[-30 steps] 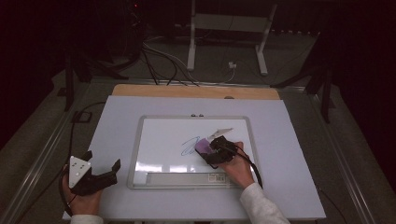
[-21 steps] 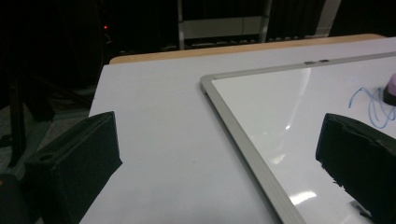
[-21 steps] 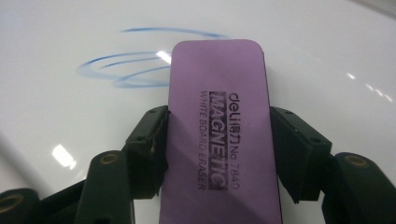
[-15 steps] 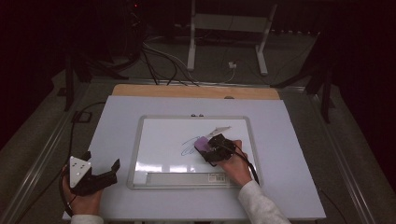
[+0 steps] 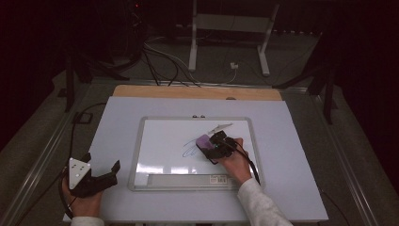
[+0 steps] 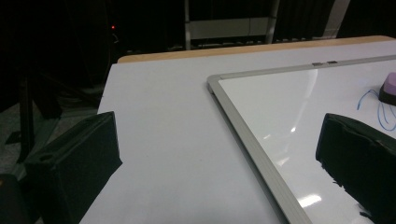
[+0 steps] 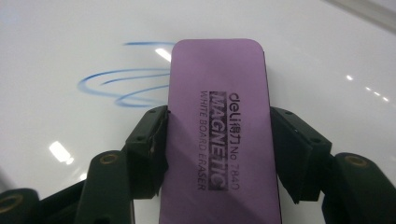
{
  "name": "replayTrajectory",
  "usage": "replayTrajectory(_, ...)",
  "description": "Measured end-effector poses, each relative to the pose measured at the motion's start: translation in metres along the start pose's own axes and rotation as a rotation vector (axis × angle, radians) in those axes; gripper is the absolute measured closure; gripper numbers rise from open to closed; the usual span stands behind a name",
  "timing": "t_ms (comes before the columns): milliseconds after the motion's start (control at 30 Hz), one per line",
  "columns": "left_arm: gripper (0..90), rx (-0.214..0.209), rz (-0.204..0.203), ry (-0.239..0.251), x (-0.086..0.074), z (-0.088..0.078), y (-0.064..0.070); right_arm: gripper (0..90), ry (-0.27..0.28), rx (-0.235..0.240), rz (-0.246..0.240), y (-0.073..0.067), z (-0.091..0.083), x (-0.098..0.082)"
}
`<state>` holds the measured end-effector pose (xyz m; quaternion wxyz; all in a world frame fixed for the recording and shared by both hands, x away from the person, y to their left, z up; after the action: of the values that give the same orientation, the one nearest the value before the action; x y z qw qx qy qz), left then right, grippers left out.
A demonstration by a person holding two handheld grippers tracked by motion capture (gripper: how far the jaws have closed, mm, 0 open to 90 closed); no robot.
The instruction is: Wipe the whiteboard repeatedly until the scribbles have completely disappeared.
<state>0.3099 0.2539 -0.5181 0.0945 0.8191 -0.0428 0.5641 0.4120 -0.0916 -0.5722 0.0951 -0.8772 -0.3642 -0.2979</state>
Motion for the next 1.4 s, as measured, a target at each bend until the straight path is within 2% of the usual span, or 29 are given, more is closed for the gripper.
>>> replayTrajectory(133,0.6,0.000,-0.003,-0.002,-0.001,0.001,0.000,41.2,-0.009,-0.058,0.076,0.024,0.003,0.001)
replayTrajectory(200,0.6,-0.002,-0.001,-0.002,0.000,0.001,0.000,41.2,-0.016,-0.072,0.102,0.027,0.004,0.003)
replayTrajectory(233,0.6,-0.002,0.000,-0.003,-0.001,0.001,0.000,41.2,-0.014,-0.072,0.097,0.024,0.005,0.004)
replayTrajectory(267,0.6,-0.002,0.001,-0.005,-0.001,0.001,0.000,41.2,-0.008,-0.048,0.082,0.019,0.005,0.005)
replayTrajectory(367,0.6,-0.002,0.000,-0.008,-0.001,0.002,0.000,41.2,-0.005,0.034,-0.012,-0.006,0.006,0.008)
replayTrajectory(433,0.6,-0.003,0.000,-0.006,-0.001,0.001,0.001,41.2,-0.013,0.046,-0.041,-0.013,0.006,0.010)
replayTrajectory(500,0.6,-0.003,0.000,-0.002,0.000,0.000,0.001,41.2,-0.011,0.041,-0.028,-0.011,0.008,0.012)
replayTrajectory(633,0.6,-0.004,-0.007,-0.007,-0.001,0.001,0.000,41.2,-0.002,-0.018,0.040,0.009,0.012,0.014)
replayTrajectory(733,0.6,-0.006,-0.005,-0.008,-0.001,0.002,0.000,40.9,-0.004,-0.019,0.077,0.013,0.014,0.016)
replayTrajectory(800,0.6,-0.007,-0.002,-0.007,-0.001,0.002,0.001,40.9,-0.002,-0.021,0.061,0.010,0.015,0.017)
replayTrajectory(900,0.6,-0.005,-0.002,-0.007,-0.001,0.001,0.001,40.9,-0.001,0.019,0.010,-0.003,0.016,0.019)
replayTrajectory(967,0.6,-0.005,-0.007,-0.008,-0.001,0.001,0.000,41.1,-0.012,0.013,-0.003,-0.003,0.016,0.019)
replayTrajectory(1000,0.6,-0.004,-0.007,-0.006,-0.001,0.001,0.000,41.1,-0.016,-0.002,0.002,0.000,0.017,0.020)
replayTrajectory(1067,0.6,-0.004,-0.009,-0.002,-0.001,0.000,0.000,41.2,-0.024,-0.102,0.022,0.015,0.016,0.020)
replayTrajectory(1133,0.6,-0.004,-0.011,-0.002,-0.001,0.001,-0.001,41.2,-0.032,-0.129,0.082,0.025,0.017,0.019)
replayTrajectory(1167,0.6,-0.005,-0.011,-0.005,-0.001,0.001,-0.001,41.2,-0.033,-0.134,0.088,0.025,0.017,0.019)
replayTrajectory(1200,0.6,-0.006,-0.008,-0.007,-0.001,0.001,-0.001,41.2,-0.035,-0.150,0.074,0.023,0.017,0.019)
replayTrajectory(1233,0.6,-0.007,-0.007,-0.007,-0.001,0.002,0.000,41.2,-0.035,-0.138,0.053,0.019,0.017,0.020)
replayTrajectory(1300,0.6,-0.006,-0.003,-0.007,-0.001,0.001,0.000,41.2,-0.023,-0.039,0.030,0.002,0.019,0.022)
replayTrajectory(1333,0.6,-0.006,-0.006,-0.003,-0.001,0.001,0.001,41.3,-0.019,-0.015,0.021,-0.004,0.019,0.023)
replayTrajectory(1400,0.6,-0.005,-0.009,-0.002,0.000,0.000,0.000,41.3,-0.025,-0.027,0.000,-0.005,0.019,0.024)
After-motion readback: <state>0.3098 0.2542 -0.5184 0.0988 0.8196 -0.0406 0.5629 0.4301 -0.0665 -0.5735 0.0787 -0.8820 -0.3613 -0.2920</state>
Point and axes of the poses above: each handheld gripper's, and its own axes: z roughly forward along the jaws, x roughly out of its top, y roughly to its right, the point moved 10 cm from there along z, roughly forward along the jaws, and after that the axes turned 7 degrees about -z, right-handed, at the moved point
